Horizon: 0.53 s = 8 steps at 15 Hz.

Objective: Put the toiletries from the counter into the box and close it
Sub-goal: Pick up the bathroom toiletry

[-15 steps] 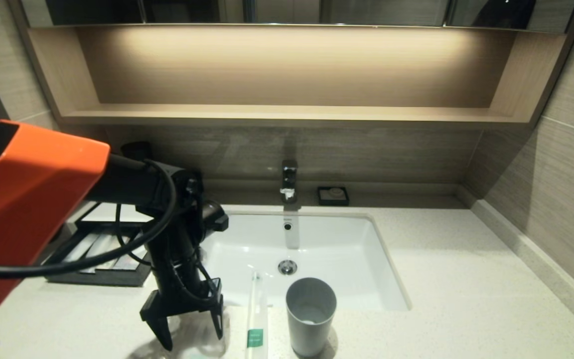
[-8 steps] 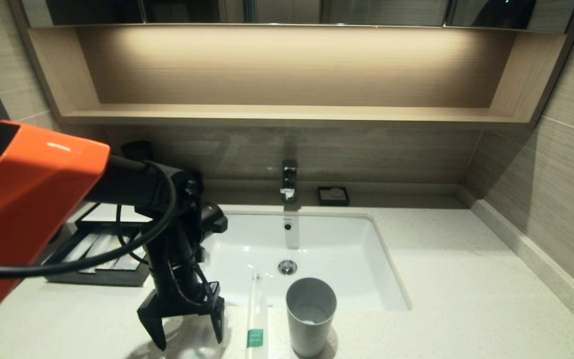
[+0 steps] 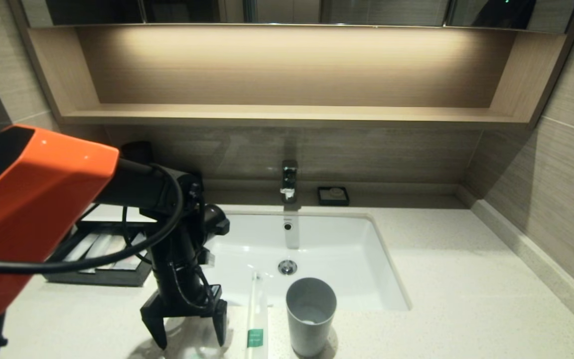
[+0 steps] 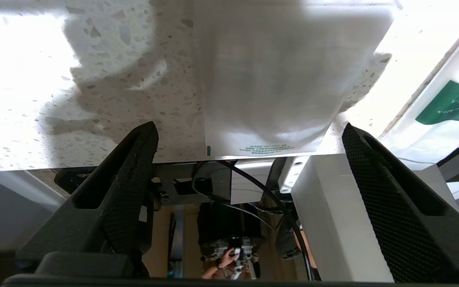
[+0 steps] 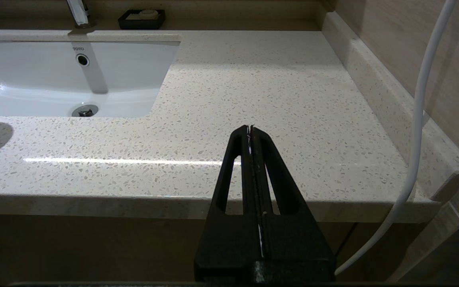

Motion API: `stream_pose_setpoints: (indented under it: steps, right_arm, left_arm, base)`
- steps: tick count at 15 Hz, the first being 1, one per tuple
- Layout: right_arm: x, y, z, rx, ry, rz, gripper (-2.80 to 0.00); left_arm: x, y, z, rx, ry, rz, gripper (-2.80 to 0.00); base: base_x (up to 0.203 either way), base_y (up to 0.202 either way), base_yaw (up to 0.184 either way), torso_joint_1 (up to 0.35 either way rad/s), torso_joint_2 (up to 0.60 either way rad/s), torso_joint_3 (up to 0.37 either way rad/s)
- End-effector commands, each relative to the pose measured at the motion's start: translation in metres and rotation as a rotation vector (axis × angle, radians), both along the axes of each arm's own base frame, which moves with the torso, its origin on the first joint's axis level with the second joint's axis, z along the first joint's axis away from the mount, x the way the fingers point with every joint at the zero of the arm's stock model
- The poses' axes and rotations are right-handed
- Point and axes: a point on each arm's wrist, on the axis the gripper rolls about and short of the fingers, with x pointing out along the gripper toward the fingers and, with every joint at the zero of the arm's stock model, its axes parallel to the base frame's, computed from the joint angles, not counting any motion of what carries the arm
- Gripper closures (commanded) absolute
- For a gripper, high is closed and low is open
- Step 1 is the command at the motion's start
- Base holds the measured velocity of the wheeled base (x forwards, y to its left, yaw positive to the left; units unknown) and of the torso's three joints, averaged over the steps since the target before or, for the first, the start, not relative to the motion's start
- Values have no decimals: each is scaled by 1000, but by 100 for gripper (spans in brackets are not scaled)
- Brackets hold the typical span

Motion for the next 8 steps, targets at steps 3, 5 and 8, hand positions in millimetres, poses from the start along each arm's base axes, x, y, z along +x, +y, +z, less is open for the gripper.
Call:
stream_pose_setpoints:
  steps: [3, 5, 8]
  right_arm:
    - [0, 0, 0, 0, 0, 0, 0]
    - [0, 0, 0, 0, 0, 0, 0]
    - [0, 0, 0, 0, 0, 0, 0]
  left_arm:
    - [0, -2, -1, 0, 5, -9, -280]
    - [1, -3, -2, 3, 4, -12, -280]
    - [1, -5, -4, 5, 9, -29, -280]
  base:
    - [0, 0, 0, 0, 0, 0]
    - [0, 0, 0, 0, 0, 0]
    - [0, 0, 0, 0, 0, 0]
